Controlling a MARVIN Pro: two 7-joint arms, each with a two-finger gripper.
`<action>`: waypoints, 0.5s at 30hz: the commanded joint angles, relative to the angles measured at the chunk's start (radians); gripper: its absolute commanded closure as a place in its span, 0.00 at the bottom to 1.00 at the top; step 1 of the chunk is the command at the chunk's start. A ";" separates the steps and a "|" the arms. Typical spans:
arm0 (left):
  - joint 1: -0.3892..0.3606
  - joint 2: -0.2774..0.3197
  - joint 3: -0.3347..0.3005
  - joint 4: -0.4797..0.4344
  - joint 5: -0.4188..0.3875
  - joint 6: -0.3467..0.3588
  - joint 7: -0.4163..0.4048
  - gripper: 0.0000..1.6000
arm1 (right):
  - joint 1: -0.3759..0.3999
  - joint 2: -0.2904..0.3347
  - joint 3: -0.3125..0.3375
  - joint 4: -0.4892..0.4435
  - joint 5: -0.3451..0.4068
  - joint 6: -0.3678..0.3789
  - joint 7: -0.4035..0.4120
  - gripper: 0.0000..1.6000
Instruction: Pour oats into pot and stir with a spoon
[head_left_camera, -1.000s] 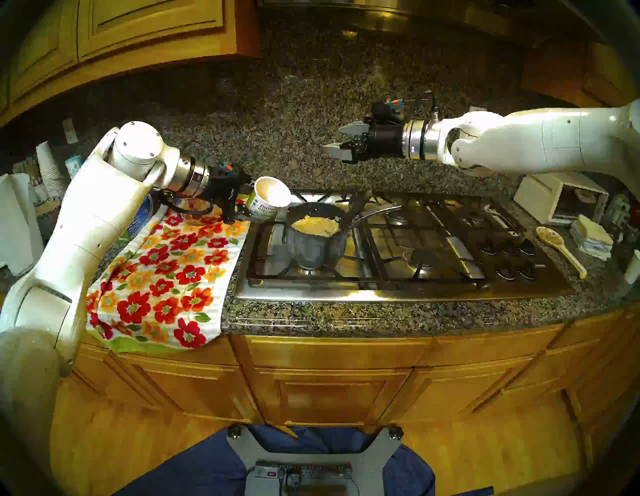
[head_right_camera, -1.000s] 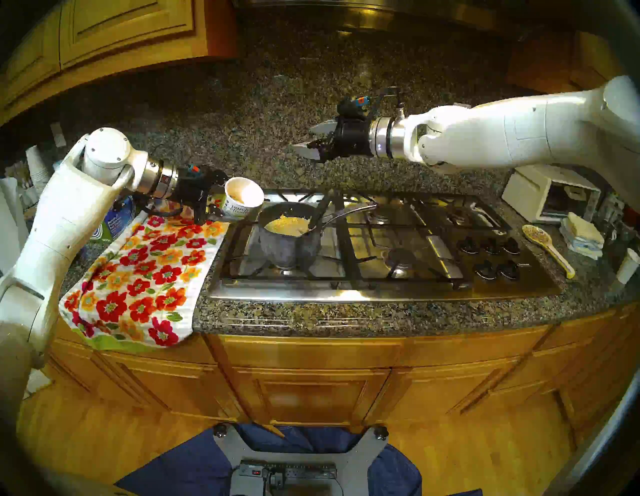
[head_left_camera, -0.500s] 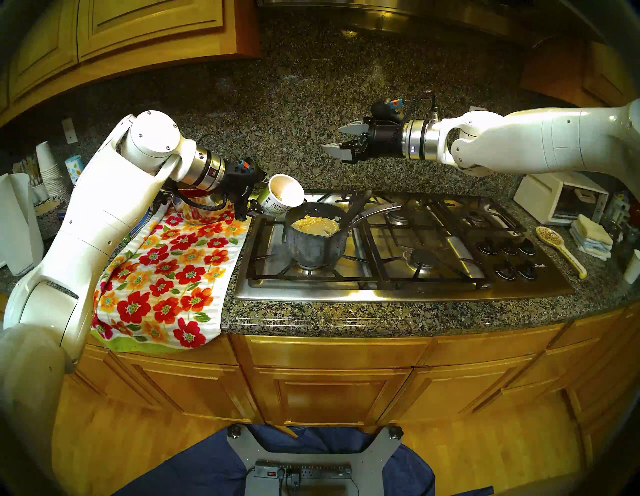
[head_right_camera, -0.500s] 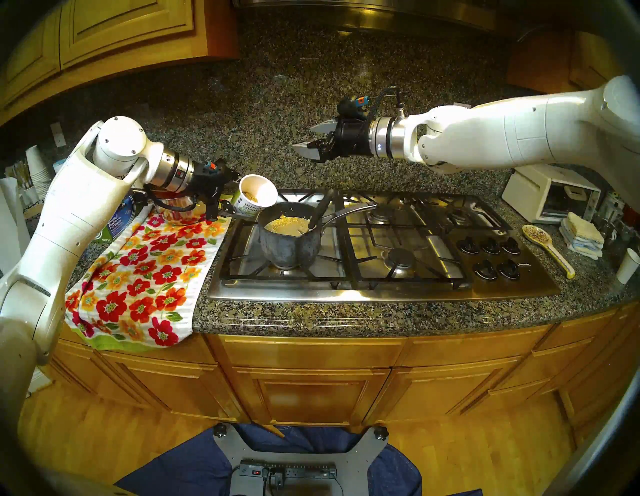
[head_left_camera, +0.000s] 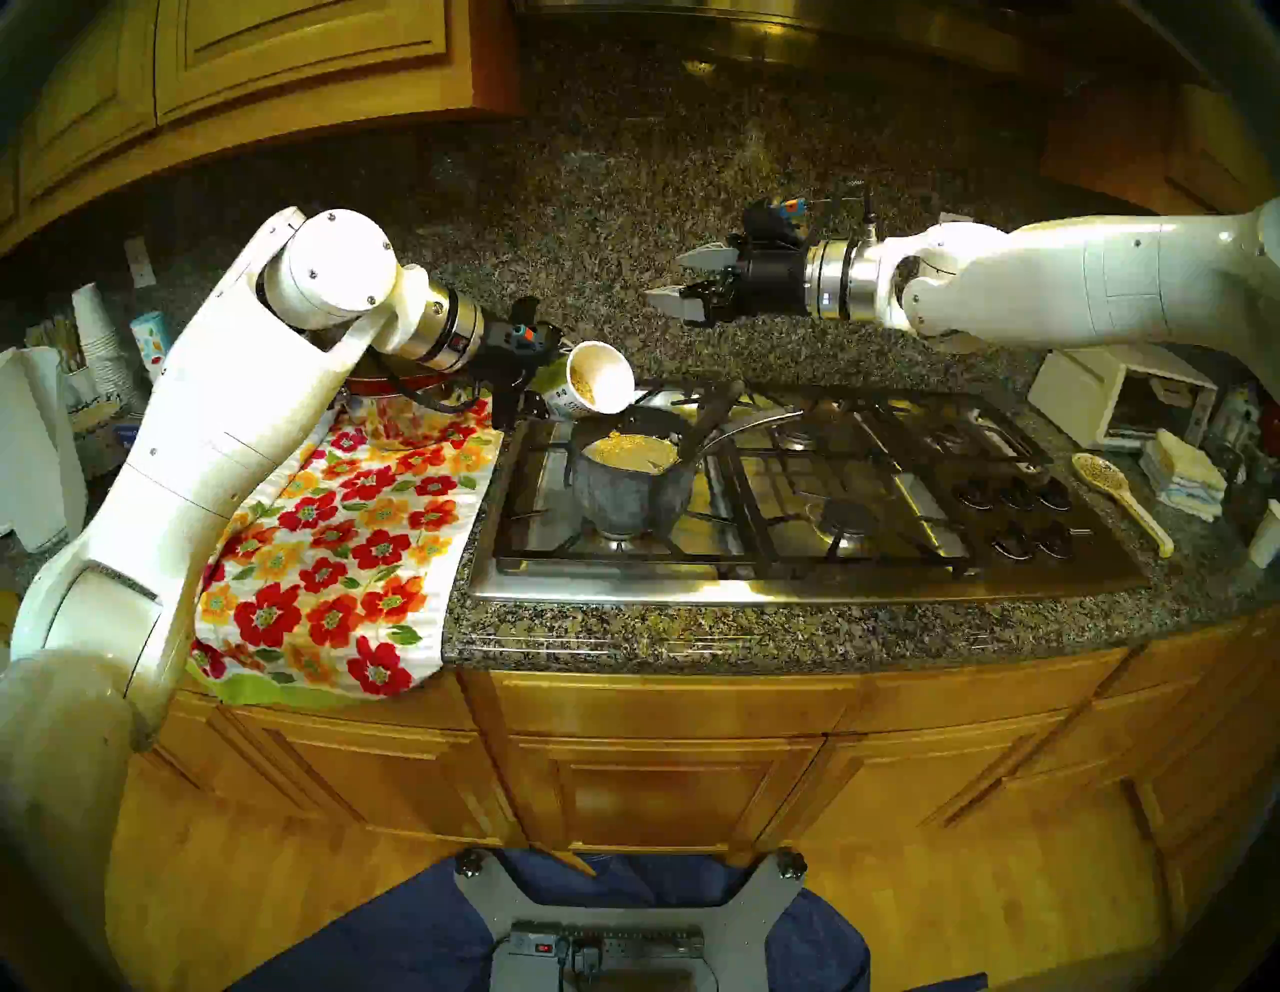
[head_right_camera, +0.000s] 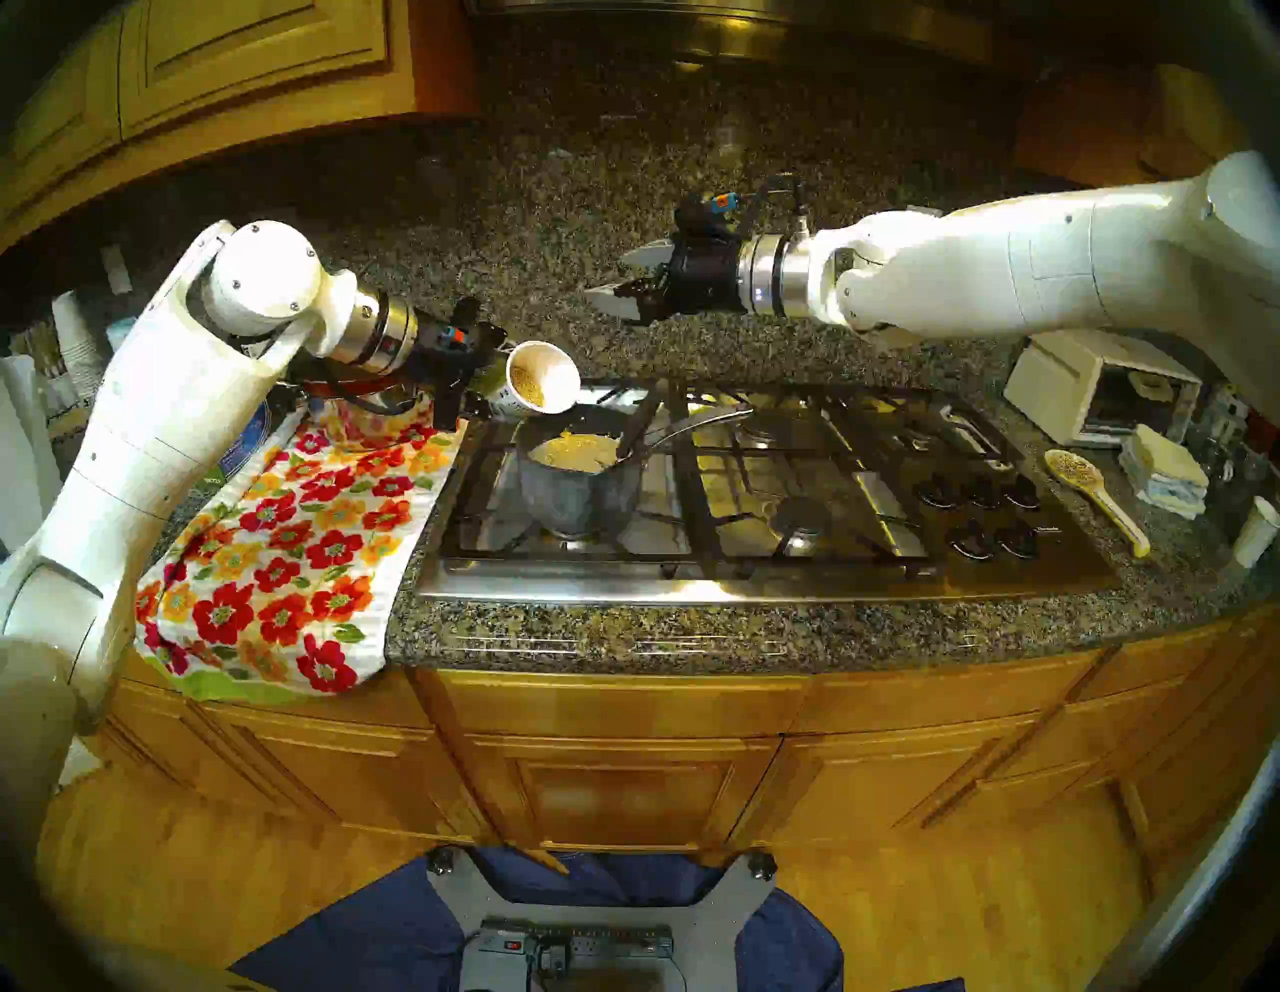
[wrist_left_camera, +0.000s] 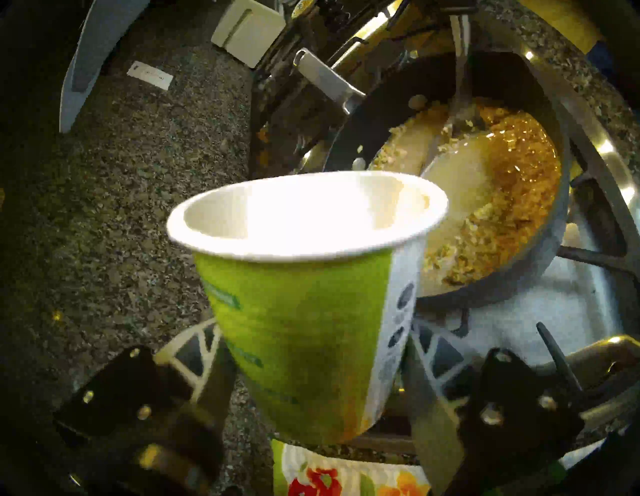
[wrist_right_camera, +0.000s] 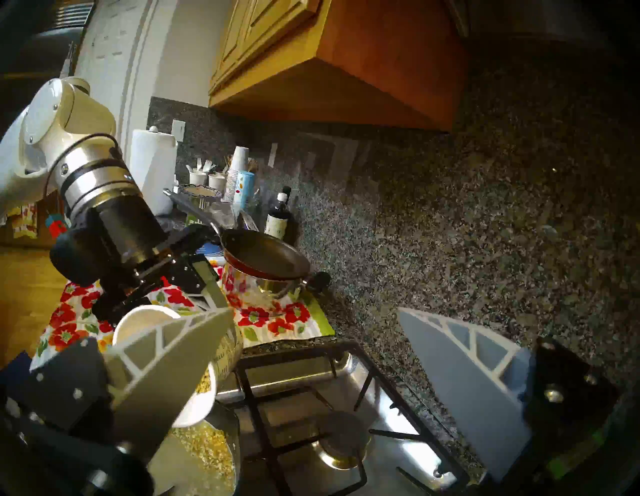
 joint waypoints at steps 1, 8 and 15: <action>0.014 0.024 -0.007 -0.084 0.055 -0.013 0.068 0.66 | 0.037 -0.001 0.021 0.012 0.004 -0.004 0.001 0.00; 0.052 0.047 0.000 -0.121 0.118 -0.040 0.124 0.67 | 0.037 -0.001 0.021 0.012 0.004 -0.004 0.001 0.00; 0.088 0.069 0.004 -0.167 0.175 -0.070 0.185 0.68 | 0.037 -0.001 0.021 0.012 0.004 -0.004 0.001 0.00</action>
